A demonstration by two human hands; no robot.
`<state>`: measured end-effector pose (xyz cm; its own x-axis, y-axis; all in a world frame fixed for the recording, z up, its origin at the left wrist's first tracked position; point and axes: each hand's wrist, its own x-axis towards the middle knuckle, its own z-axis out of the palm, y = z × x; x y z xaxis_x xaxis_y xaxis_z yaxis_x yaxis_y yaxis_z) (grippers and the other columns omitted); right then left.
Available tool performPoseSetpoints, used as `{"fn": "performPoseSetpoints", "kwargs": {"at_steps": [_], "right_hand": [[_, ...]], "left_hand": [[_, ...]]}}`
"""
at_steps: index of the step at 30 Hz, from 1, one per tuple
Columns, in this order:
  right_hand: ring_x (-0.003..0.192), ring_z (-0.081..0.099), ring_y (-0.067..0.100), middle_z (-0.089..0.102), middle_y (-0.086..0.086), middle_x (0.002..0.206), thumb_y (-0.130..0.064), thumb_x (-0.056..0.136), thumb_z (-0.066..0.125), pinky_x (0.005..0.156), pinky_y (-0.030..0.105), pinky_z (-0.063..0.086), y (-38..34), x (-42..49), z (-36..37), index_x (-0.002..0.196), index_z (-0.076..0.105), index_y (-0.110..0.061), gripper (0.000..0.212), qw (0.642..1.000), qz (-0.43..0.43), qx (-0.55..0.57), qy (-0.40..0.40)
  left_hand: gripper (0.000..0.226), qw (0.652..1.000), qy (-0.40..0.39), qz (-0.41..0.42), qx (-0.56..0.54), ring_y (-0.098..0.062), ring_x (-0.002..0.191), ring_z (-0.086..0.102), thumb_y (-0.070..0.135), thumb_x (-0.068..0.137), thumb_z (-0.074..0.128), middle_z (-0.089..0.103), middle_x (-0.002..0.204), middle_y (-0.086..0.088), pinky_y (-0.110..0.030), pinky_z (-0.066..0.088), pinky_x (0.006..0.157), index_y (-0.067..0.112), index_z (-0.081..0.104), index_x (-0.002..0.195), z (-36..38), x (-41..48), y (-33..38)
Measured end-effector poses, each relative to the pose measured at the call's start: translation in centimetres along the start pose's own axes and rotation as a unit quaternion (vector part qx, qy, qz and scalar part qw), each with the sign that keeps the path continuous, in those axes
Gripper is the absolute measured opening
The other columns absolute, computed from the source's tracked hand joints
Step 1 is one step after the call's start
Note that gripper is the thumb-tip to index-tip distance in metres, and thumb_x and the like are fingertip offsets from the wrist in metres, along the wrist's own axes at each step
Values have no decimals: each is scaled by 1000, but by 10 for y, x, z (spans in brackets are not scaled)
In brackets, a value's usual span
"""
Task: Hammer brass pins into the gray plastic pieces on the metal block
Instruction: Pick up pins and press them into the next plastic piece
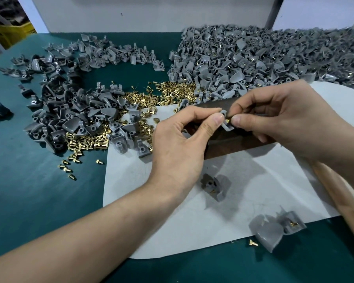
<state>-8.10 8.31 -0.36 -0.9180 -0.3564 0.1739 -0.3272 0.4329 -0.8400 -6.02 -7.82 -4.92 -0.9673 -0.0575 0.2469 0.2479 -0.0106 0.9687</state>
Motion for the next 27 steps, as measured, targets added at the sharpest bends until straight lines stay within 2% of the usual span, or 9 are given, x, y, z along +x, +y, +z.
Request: {"fn": "performPoseSetpoints", "kwargs": {"at_steps": [3, 7, 10, 14, 27], "right_hand": [[41, 45, 5, 62, 2, 61, -23, 67, 69, 43, 13, 38, 1, 1, 0, 74, 70, -13, 12, 1000, 1, 13, -5], [42, 45, 5, 62, 5, 62, -25, 67, 70, 42, 14, 38, 3, 1, 0, 73, 70, -13, 13, 1000, -3, 9, -6], [43, 45, 3, 62, 4, 63, -15, 73, 74, 42, 14, 37, 5, 1, 0, 73, 69, -11, 5, 1000, -8, 5, -5], [43, 45, 2, 61, 0, 62, -4, 77, 73, 42, 13, 36, 7, 1, 1, 72, 68, -11, 9, 1000, -16, 7, 3], [48, 49, -1, 61, -2, 63, 2, 76, 72, 47, 6, 36, 6, 0, 5, 71, 66, -7, 12, 999, -32, 19, 19]], "left_hand": [[8, 1000, -4, -2, 6, 2, 81, 66, 18, 85, 71, 74, 86, 12, -7, 46, 71, 26, 74, 85, 0, -1, 0], [9, 1000, -8, 5, 15, 5, 81, 64, 18, 85, 70, 73, 87, 13, -6, 44, 71, 26, 74, 87, 0, -1, 1], [10, 1000, -13, 6, 20, 5, 82, 64, 18, 86, 69, 73, 88, 14, -6, 45, 72, 28, 73, 87, -1, 0, 0], [10, 1000, -16, 5, 16, 4, 82, 64, 18, 86, 69, 73, 88, 13, -6, 45, 72, 27, 73, 87, -1, 0, 0], [8, 1000, -21, 4, 9, 2, 81, 65, 18, 85, 70, 72, 85, 11, -8, 46, 72, 25, 73, 84, -1, 0, 0]]}}
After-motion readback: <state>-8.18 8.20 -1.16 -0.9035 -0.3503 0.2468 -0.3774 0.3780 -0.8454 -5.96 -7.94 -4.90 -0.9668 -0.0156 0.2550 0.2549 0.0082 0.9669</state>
